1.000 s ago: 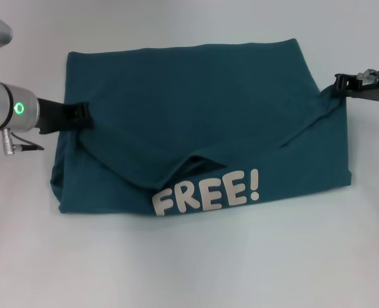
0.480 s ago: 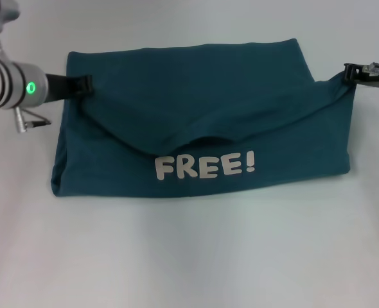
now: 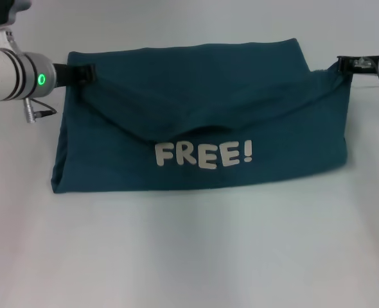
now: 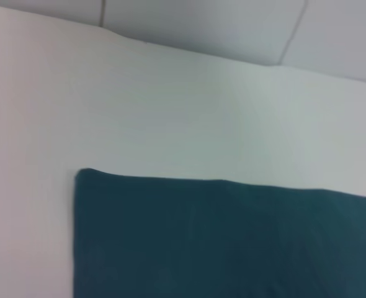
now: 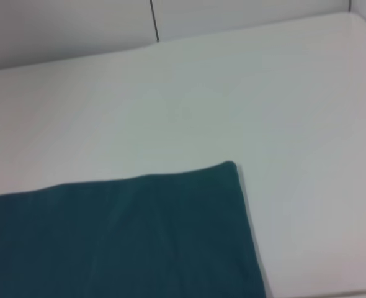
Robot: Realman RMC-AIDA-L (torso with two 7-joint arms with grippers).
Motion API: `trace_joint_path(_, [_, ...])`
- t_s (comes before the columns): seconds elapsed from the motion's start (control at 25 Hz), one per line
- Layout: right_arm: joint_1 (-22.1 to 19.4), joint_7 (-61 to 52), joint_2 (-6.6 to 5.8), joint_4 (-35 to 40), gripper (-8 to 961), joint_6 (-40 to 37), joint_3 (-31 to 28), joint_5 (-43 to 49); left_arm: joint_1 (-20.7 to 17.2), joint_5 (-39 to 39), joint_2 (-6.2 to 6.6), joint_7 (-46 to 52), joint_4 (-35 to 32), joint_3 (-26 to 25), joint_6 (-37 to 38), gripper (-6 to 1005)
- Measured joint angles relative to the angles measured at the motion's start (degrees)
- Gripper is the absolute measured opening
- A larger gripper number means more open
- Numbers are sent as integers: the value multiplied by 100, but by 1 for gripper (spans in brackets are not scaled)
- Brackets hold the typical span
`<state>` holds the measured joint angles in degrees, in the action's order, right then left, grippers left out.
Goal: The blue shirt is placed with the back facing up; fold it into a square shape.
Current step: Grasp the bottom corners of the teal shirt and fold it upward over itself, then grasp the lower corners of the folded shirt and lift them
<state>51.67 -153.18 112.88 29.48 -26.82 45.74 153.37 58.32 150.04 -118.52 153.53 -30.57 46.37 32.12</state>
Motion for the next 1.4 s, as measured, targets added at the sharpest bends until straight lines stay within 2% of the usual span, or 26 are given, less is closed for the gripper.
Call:
trace_joint_path(0.24, [72, -35, -63, -27, 2, 39, 5, -1, -25, 0, 9, 6, -11, 6, -89, 20])
trace_joint_path(0.76, [158, 4, -66, -410, 12, 328, 293, 9, -26, -1, -81, -142, 58, 153, -254, 20])
trace_joint_path(0.92, [173, 20, -131, -412, 24, 144, 346, 9, 16, -1, -33, -121, 147, 208, -232, 19])
trace_joint_path(1.08, [187, 28, -230, -506, 37, 76, 429, 9, 6, -8, -4, -86, 181, 180, -244, 67])
trace_joint_path(1.28, [126, 4, -339, -583, 266, -63, 393, -3, -68, -43, 27, 35, 178, 36, -220, 126])
trace_joint_path(1.36, [58, -1, -370, -518, 305, -222, 351, -20, -139, -47, 71, 206, 147, -2, -147, 150])
trace_joint_path(1.4, [23, -2, -375, -463, 324, -340, 312, -28, -161, -50, 88, 255, 132, -32, -96, 225])
